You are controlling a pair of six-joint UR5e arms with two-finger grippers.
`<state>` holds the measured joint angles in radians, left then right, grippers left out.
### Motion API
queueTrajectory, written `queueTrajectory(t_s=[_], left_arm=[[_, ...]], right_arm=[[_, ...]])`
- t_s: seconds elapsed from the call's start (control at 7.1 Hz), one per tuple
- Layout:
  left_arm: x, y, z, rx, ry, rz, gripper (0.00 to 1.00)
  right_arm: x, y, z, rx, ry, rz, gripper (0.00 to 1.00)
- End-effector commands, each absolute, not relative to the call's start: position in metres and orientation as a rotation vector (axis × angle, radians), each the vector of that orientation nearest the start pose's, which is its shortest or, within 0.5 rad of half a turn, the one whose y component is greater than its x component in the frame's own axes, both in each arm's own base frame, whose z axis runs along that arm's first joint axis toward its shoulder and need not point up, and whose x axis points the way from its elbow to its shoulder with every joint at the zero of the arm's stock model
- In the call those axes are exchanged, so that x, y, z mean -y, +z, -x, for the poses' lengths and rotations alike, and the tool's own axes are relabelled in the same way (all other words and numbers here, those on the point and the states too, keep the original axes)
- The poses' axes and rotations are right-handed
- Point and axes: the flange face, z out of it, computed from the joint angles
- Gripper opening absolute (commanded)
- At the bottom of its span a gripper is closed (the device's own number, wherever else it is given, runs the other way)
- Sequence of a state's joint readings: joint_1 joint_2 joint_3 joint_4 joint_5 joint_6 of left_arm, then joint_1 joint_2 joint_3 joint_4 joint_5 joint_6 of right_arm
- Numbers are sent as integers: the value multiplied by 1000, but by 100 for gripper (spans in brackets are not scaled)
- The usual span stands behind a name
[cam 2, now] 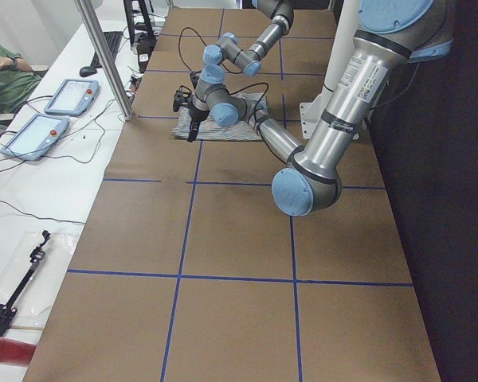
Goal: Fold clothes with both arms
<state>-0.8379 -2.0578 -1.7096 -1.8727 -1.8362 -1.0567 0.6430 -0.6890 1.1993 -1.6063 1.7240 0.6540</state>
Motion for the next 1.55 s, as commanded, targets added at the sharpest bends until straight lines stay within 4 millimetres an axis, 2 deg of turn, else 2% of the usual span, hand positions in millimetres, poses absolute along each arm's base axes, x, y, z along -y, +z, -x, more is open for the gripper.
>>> queueTrajectory(t_s=[0.0, 0.14, 0.28, 0.7, 0.99, 1.13, 1.27, 1.41], left_arm=[[557, 284, -358, -878, -176, -388, 100], [557, 282, -359, -880, -176, -387, 100], [557, 284, -359, -877, -172, -387, 100], [558, 281, -358, -878, -175, -388, 100], [558, 277, -357, -885, -180, -390, 100], [553, 278, -362, -920, -200, -333, 100], [537, 275, -378, -985, -230, -191, 100], [497, 265, -419, -1026, -288, -57, 100]], right_arm=[[594, 326, 532, 404, -337, -234, 100], [600, 355, 489, 389, -374, -251, 100], [617, 344, 452, 419, -377, -270, 100], [620, 352, 450, 454, -370, -278, 100], [627, 316, 458, 515, -319, -286, 100], [622, 306, 463, 601, -322, -264, 100], [616, 295, 463, 674, -273, -220, 100], [611, 290, 463, 713, -211, -181, 100]])
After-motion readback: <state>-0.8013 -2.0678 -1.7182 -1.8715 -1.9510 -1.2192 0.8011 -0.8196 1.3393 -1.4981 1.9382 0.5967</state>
